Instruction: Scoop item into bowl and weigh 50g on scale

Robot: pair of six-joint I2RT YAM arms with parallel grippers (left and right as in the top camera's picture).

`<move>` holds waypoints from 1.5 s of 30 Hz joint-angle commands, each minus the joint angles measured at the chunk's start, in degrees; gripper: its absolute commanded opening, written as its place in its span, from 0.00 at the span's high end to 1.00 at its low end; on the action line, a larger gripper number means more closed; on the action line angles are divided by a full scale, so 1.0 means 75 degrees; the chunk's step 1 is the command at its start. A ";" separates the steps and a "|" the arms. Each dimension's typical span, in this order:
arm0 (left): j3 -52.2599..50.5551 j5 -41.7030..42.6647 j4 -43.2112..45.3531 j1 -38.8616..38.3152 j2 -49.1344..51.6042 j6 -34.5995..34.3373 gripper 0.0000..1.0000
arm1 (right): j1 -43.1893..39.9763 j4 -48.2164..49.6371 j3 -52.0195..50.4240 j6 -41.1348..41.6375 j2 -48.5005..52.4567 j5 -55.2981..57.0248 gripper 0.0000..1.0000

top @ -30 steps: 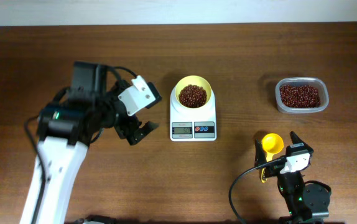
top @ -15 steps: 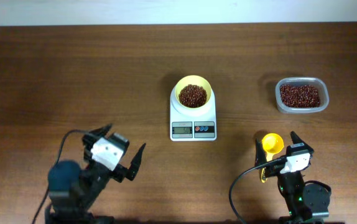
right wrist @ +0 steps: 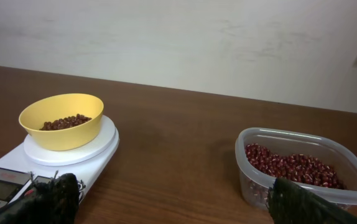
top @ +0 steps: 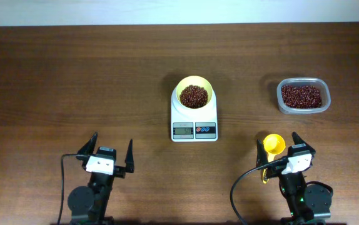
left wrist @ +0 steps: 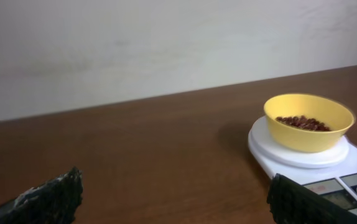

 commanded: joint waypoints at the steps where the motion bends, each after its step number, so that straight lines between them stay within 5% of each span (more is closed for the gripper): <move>1: -0.0050 -0.0629 -0.0119 0.0052 -0.0076 -0.0175 0.01 | 0.0070 -0.0044 -0.0041 0.0006 -0.0064 0.0041 0.01; 5: -0.0055 -0.1026 -0.0172 0.0052 -0.0076 -0.0912 0.01 | 0.0070 -0.0044 -0.0041 0.0009 -0.0064 0.0041 0.01; 45: -0.0052 -0.1023 -0.0146 0.0052 -0.0067 -0.0924 0.01 | 0.0070 -0.0044 -0.0041 0.0009 -0.0064 0.0041 0.01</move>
